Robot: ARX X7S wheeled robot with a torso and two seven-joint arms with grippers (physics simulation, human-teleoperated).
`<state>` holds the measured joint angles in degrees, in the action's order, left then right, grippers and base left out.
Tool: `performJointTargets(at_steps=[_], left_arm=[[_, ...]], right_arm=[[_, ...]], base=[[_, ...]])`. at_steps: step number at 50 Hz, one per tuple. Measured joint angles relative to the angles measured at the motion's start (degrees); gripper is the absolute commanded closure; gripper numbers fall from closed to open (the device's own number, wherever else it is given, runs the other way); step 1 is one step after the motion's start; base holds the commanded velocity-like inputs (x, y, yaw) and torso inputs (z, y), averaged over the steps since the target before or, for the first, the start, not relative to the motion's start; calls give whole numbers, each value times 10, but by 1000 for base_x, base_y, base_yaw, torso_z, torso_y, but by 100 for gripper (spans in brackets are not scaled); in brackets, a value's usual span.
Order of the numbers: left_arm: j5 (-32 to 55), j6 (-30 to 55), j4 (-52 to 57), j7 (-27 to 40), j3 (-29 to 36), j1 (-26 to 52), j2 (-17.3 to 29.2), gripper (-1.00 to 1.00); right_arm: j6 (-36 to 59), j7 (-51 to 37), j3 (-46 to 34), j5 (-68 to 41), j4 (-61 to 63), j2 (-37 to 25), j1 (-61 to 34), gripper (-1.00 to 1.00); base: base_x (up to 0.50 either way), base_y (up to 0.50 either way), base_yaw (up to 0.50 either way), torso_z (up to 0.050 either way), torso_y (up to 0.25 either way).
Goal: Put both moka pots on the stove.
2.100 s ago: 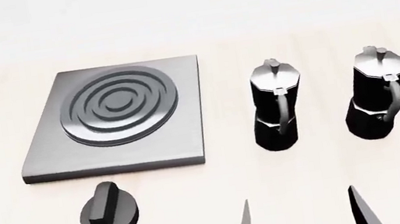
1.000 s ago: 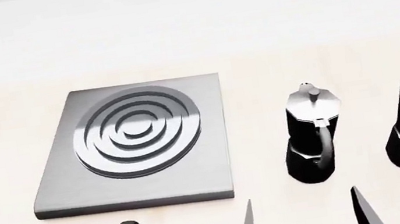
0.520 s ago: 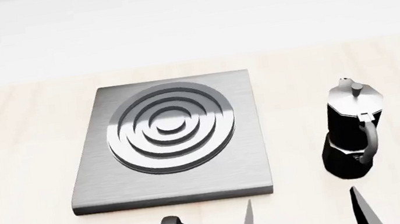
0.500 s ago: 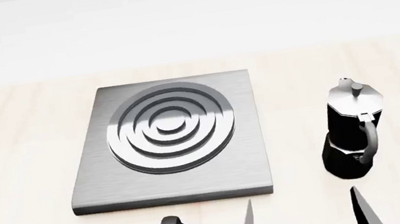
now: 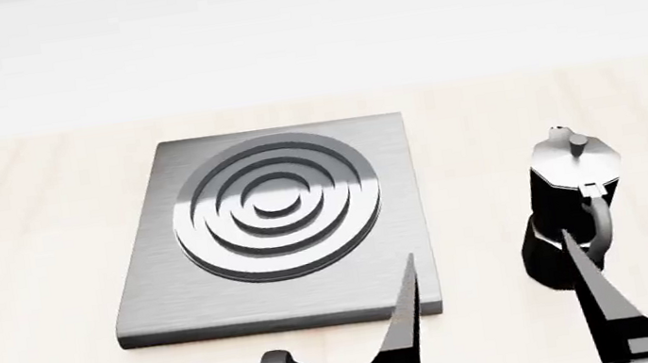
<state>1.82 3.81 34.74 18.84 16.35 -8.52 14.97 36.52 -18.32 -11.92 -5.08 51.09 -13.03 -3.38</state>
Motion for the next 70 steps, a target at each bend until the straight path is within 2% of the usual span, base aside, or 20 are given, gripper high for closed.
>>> performJointTargets(at_steps=[12,29,45,70], left_arm=[[6,-8,-7,6,2,1,4,-100],[11,-15,-10,12,6,-1,11,-100],[18,-16,5,18,6,-10,22,-100],[32,-5,9,22,5,-3,32,-100]], right_arm=[[130,31,31,-31,-95,-18,-157,-100],[242,104,45,-67,-280,-66,-331,-100],[280,165,36,-90,-431,-95,-412,-100],[239,207,13,-87,-588,-112,-447,-100]], base=[[0,0,0,0,0],[0,0,0,0,0],[0,0,0,0,0],[0,0,0,0,0]])
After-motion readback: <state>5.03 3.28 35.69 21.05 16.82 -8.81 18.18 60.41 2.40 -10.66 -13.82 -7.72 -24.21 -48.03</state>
